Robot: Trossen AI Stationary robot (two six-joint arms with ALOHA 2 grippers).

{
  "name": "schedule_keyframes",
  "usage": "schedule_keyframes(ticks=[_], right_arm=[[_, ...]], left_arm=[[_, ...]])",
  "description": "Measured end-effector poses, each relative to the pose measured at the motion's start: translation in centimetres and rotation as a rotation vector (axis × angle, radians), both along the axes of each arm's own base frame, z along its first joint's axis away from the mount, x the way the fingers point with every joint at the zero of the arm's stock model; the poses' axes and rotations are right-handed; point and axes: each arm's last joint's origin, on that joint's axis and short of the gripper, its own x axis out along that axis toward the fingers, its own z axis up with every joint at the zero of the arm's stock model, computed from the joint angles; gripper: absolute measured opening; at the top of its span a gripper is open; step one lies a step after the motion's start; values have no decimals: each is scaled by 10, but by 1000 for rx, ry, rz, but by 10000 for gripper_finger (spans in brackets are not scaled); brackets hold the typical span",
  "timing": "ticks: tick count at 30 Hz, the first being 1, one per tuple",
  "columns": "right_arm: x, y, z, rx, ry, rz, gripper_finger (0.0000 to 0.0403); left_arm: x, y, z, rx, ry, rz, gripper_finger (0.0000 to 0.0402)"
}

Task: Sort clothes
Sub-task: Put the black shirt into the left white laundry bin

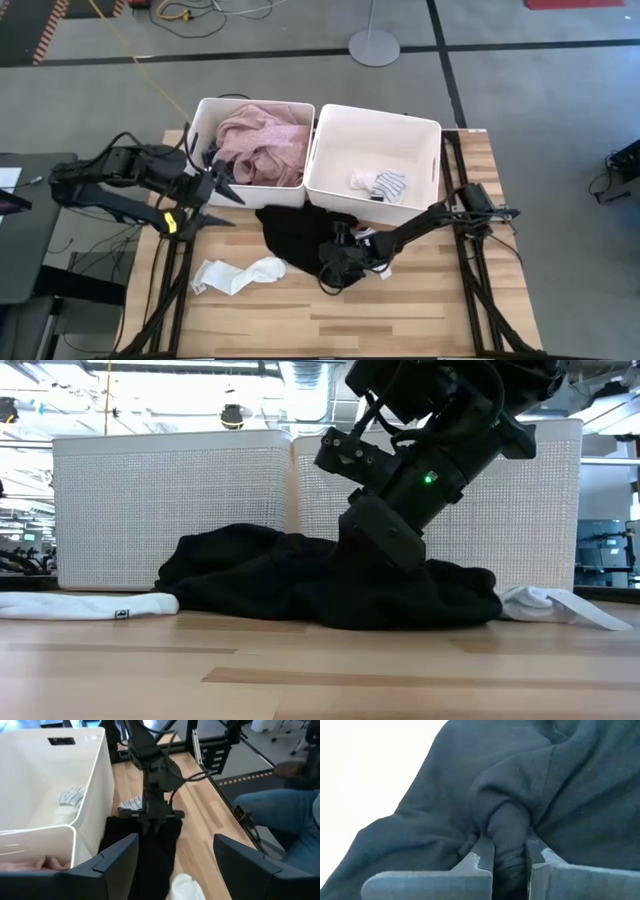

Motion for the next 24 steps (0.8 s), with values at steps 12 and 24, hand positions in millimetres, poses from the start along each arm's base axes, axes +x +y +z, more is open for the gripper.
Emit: schedule_keyframes(ticks=[12,24], right_arm=[[10,24,117,-138,-233,173,38],[-5,-7,260,-397,-505,247,38]], left_arm=[[-6,-13,-11,7,89,3,251],[-3,-30,-35,-6,172,-48,251]])
